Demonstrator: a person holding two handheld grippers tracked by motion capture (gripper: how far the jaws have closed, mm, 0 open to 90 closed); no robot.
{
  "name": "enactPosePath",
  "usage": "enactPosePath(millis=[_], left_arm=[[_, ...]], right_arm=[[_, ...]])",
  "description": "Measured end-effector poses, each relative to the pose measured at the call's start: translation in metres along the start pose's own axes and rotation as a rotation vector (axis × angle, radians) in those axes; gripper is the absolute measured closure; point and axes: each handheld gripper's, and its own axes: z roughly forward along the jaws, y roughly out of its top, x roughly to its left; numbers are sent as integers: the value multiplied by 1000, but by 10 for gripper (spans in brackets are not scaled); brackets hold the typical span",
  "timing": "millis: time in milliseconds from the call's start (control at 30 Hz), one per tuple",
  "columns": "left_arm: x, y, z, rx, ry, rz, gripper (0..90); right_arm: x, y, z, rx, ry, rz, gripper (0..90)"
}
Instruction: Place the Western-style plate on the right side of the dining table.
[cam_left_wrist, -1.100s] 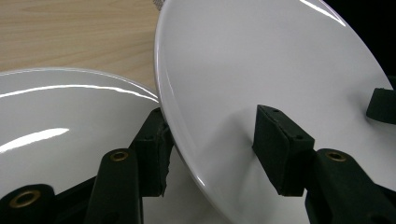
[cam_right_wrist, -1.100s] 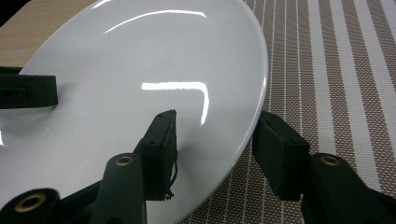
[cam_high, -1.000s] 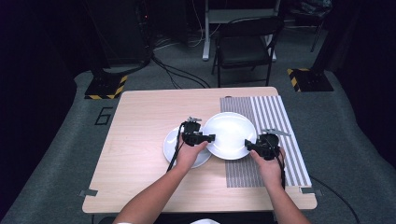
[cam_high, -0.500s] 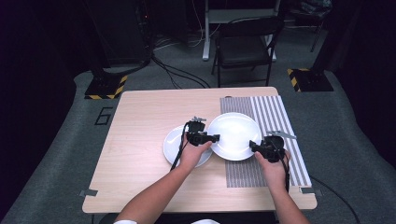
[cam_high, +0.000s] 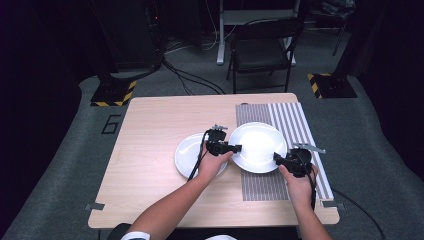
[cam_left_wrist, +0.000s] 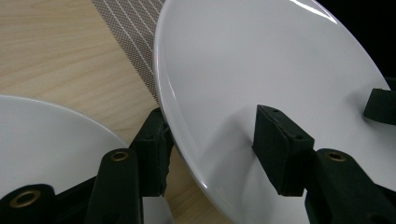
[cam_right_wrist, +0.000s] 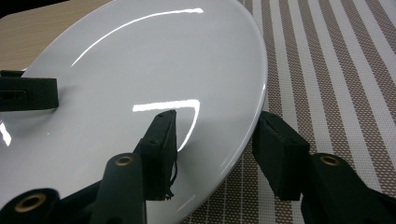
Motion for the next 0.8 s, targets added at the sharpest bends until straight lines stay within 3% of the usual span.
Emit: enactPosePath(millis=[800], left_arm=[[-20,6,20,24,-48,32,480]], right_arm=[[-20,-7,-17,-15,-53,43,498]])
